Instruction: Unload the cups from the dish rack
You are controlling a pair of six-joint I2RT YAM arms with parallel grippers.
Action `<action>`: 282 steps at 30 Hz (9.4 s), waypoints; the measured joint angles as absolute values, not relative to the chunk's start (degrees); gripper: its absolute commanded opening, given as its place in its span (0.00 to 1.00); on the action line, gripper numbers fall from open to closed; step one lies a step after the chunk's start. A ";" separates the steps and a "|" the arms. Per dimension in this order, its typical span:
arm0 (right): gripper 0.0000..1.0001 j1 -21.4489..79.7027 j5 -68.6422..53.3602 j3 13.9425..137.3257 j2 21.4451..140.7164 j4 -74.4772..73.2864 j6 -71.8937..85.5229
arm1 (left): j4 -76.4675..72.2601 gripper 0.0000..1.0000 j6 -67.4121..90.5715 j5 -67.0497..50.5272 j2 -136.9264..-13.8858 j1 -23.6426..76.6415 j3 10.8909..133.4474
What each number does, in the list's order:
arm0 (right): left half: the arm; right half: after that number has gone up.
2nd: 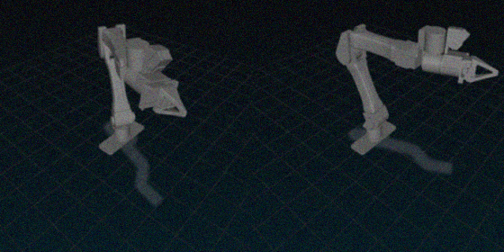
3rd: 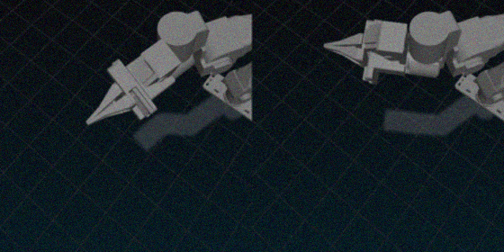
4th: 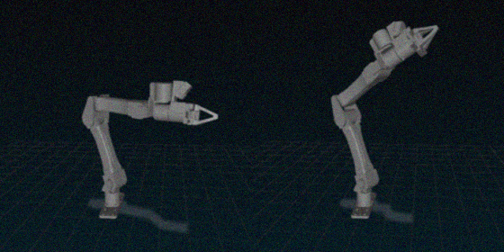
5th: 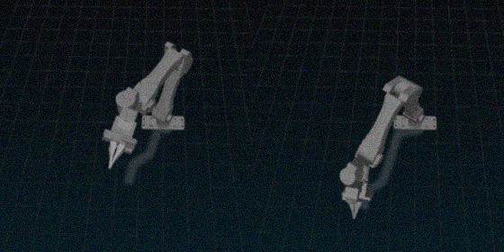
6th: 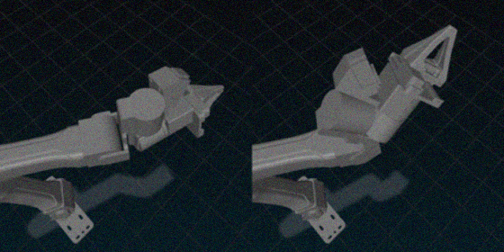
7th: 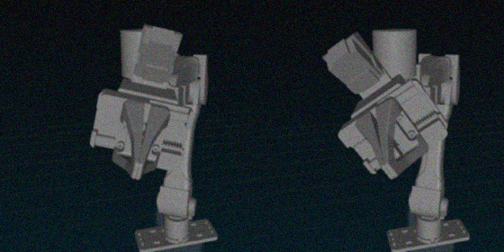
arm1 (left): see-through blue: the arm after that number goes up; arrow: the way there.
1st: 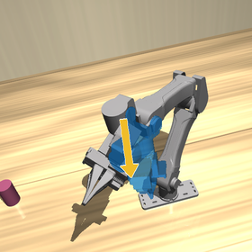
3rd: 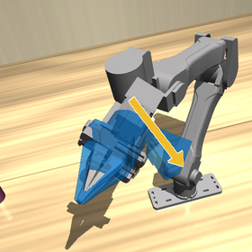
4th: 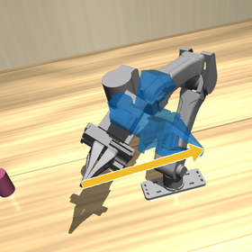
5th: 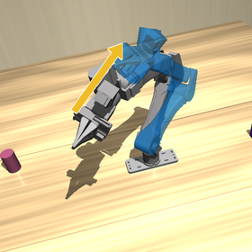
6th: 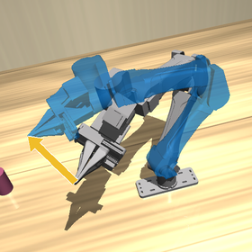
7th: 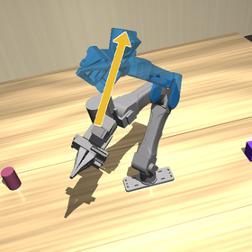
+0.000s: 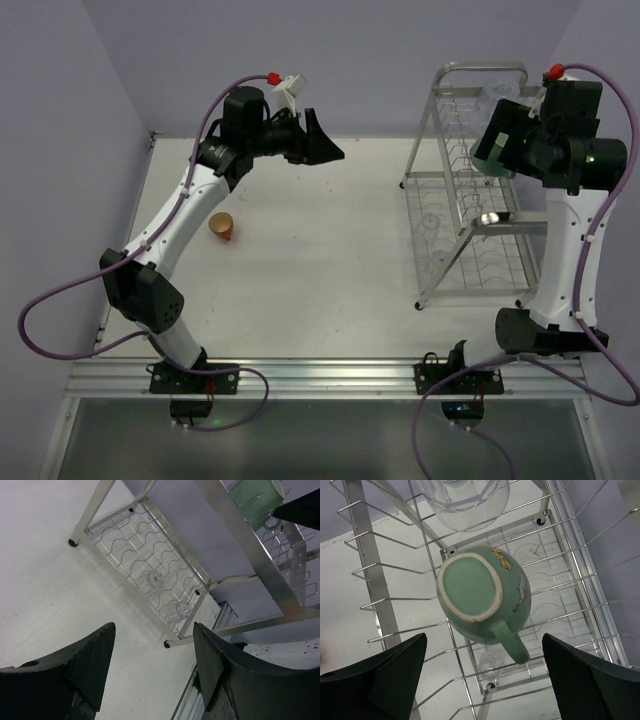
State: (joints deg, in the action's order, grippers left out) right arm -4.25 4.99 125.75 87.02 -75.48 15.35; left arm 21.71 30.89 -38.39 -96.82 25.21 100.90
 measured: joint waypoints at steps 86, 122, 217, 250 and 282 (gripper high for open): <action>0.00 -5.72 -12.23 100.01 59.37 -51.99 30.89 | -43.51 0.68 77.89 -52.14 -92.84 29.15 86.48; 0.00 -4.71 -45.91 87.53 55.27 -36.77 31.27 | -56.03 0.68 92.47 -46.68 -109.10 40.66 103.68; 0.99 2.24 -10.83 101.75 61.89 -46.35 15.92 | 53.69 0.25 17.96 15.70 -122.06 24.67 95.88; 0.99 2.24 12.36 111.42 81.14 -43.05 10.87 | 49.01 0.58 20.99 10.83 -97.34 24.27 94.80; 0.99 2.20 20.38 119.24 96.90 -37.91 4.82 | 38.33 0.59 23.20 -8.99 -94.48 24.84 94.91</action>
State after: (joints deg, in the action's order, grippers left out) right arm 2.20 20.38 119.24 96.90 -37.91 4.82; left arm 38.33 23.20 -8.99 -94.48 24.84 94.91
